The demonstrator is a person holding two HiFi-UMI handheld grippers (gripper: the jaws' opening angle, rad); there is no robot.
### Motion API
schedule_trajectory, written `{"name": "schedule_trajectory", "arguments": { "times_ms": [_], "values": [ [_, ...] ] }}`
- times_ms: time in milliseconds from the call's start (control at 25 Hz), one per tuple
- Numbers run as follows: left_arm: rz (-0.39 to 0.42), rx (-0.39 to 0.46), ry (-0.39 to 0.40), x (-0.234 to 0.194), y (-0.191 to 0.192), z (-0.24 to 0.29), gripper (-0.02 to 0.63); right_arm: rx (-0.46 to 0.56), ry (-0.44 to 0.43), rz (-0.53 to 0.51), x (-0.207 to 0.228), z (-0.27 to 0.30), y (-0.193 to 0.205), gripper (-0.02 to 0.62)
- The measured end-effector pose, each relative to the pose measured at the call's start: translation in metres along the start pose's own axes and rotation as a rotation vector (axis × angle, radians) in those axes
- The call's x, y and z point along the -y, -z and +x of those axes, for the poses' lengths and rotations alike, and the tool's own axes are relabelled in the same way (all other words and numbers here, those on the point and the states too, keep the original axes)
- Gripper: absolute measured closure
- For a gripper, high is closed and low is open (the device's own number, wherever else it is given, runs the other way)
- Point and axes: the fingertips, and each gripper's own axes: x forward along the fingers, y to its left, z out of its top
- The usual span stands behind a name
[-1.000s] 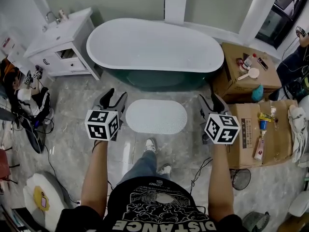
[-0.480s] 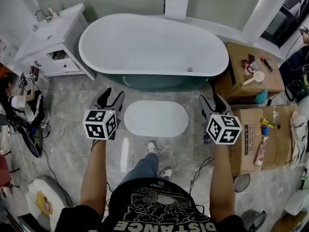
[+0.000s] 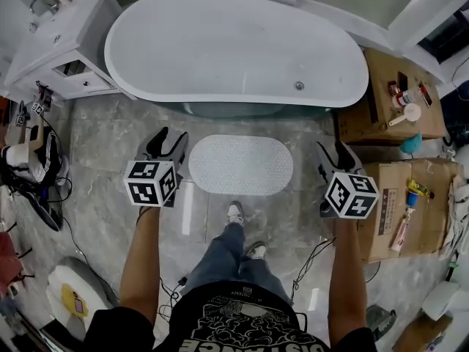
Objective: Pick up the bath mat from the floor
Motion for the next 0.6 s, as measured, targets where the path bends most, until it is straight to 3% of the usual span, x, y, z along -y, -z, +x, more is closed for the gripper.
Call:
{"name": "schedule_trajectory", "arguments": {
  "times_ms": [600],
  "values": [
    [-0.022, -0.157, 0.031, -0.018, 0.117, 0.072, 0.344, -0.145, -0.012, 0.028, 0.037, 0.084, 0.107, 0.308]
  ]
}}
